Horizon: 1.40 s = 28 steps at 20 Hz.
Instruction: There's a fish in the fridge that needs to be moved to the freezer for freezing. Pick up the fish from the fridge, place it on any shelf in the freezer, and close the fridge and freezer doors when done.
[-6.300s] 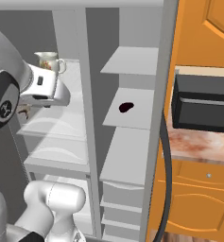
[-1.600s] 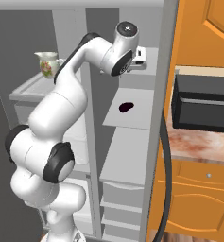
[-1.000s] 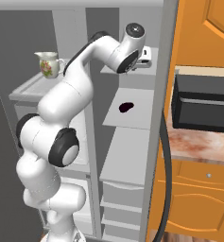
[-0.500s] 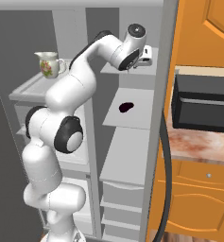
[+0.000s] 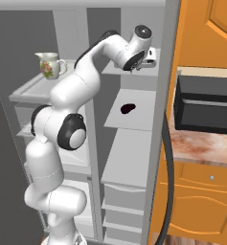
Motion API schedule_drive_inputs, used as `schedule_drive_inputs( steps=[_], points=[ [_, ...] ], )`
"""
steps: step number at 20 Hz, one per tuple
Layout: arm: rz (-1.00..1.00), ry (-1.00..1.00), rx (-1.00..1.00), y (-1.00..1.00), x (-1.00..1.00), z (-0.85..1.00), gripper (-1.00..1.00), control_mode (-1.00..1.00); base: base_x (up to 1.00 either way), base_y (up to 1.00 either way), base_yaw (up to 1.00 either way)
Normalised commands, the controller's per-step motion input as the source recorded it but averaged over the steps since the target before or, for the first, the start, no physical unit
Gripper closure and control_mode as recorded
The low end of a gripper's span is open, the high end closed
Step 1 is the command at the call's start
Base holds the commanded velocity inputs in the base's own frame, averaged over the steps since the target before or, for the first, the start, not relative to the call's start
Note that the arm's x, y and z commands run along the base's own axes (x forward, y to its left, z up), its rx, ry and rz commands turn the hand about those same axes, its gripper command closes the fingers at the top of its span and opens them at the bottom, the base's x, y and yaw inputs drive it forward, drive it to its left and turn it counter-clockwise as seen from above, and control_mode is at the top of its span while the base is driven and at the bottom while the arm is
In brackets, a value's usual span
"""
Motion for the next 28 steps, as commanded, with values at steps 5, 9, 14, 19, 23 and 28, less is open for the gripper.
schedule_drive_inputs(
  steps=[5, 9, 14, 19, 23, 28],
  points=[
    [0.0, 0.0, 0.0, 0.0, 0.13, 0.0, -1.0, -1.0, 0.0, 0.0, 0.0],
    [0.0, 0.0, 0.0, 0.0, 0.0, 0.0, -1.0, -1.0, 0.0, 0.0, 0.0],
    [0.0, -0.03, 0.0, 0.05, -0.25, -0.02, -1.0, -1.0, 0.0, 0.0, 0.0],
    [0.0, -0.12, 0.0, 0.46, -0.69, -0.34, -1.0, -1.0, 0.0, 0.0, 0.0],
    [0.0, -0.23, 0.0, 0.38, -0.69, -0.22, -1.0, -1.0, 0.0, 0.0, 0.0],
    [0.0, -0.14, 0.0, 0.39, -0.79, -0.1, -1.0, -1.0, 0.0, 0.0, 0.0]
  ],
)
